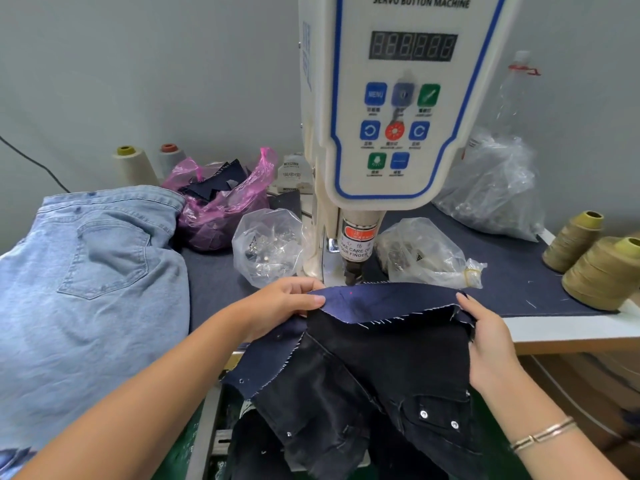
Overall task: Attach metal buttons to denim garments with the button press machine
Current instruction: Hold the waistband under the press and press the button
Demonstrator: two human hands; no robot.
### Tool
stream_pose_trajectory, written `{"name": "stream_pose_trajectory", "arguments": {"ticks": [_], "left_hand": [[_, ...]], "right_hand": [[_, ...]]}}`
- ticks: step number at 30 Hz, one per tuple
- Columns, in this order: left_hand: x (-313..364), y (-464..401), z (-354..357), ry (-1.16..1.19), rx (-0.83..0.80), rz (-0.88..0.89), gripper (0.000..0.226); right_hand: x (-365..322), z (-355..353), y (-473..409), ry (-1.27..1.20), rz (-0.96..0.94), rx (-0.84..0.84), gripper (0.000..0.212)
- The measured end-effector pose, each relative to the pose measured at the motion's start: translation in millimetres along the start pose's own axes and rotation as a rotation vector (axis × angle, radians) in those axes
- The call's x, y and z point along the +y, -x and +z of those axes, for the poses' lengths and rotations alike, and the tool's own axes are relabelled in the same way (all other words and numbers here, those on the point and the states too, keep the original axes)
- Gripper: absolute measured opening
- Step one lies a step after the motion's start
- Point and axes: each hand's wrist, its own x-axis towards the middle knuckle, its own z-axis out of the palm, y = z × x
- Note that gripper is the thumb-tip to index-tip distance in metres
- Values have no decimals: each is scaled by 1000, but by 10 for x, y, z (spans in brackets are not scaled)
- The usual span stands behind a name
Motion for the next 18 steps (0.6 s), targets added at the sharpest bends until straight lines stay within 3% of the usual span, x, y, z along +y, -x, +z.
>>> {"name": "stream_pose_trajectory", "arguments": {"ticks": [3, 7, 12, 18], "left_hand": [[-20, -38, 20, 37, 26, 25, 13], [-58, -60, 38, 87, 57, 50, 10], [-75, -92, 52, 154, 81, 70, 17], [-155, -139, 46, 284, 45, 77, 18]], "right_hand": [[-17, 1, -6, -7, -8, 3, 27], [-25, 25, 1, -33, 61, -9, 11], [-67, 7, -73, -59, 79, -13, 38], [15, -33, -72, -34, 94, -53, 13]]}}
